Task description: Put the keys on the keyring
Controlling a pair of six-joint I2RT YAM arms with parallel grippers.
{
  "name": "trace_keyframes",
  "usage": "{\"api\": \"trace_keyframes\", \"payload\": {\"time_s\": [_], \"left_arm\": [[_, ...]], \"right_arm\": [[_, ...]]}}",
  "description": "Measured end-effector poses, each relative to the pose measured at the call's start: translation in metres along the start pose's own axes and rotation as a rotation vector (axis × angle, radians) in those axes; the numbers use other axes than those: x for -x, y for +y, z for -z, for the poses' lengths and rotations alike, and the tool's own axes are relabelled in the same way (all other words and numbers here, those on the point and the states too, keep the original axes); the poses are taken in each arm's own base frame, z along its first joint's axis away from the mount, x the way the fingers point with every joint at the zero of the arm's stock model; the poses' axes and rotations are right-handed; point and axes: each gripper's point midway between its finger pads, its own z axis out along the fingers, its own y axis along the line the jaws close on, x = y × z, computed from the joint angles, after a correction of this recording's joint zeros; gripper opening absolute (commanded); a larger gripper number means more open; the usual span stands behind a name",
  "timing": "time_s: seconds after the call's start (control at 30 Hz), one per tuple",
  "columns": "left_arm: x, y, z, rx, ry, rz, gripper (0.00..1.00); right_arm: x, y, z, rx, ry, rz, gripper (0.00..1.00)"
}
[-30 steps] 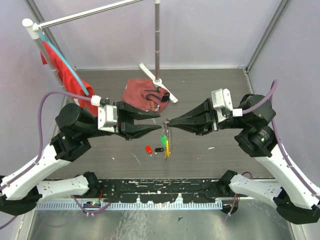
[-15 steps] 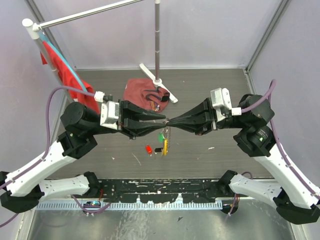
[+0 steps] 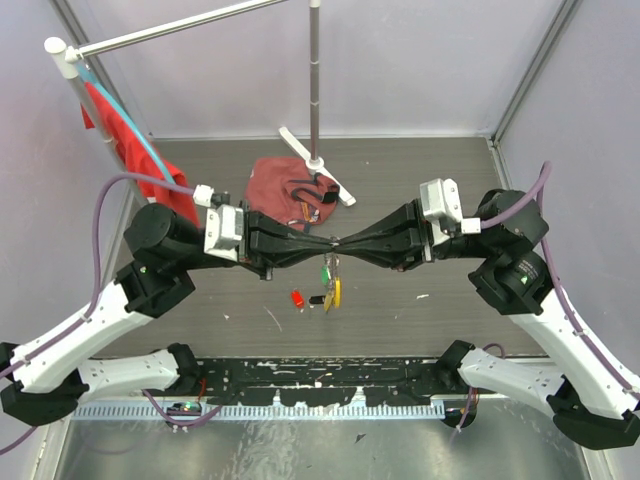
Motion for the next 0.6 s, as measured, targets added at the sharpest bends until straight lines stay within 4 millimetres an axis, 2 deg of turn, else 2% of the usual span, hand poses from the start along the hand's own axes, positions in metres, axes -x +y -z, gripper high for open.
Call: {"api": "trace_keyframes", "payload": {"time_s": [0.07, 0.13, 0.37, 0.6], "left_arm": [[-0.005, 0.001, 0.002, 0.004, 0.022, -0.013, 0.0], [-0.011, 0.001, 0.004, 0.004, 0.052, -0.026, 0.0], [-0.034, 0.0, 0.017, -0.012, 0.166, -0.121, 0.0], [-0.029, -0.001, 0.031, -0.04, 0.233, -0.282, 0.0]], "right_arm": [[-0.005, 0.0, 0.001, -0.002, 0.016, -0.004, 0.31], [-0.007, -0.001, 0.001, -0.007, 0.027, -0.001, 0.35], [-0.012, -0.003, 0.006, -0.033, 0.064, 0.014, 0.4], [-0.006, -0.008, 0.017, -0.091, 0.101, 0.097, 0.41]]}}
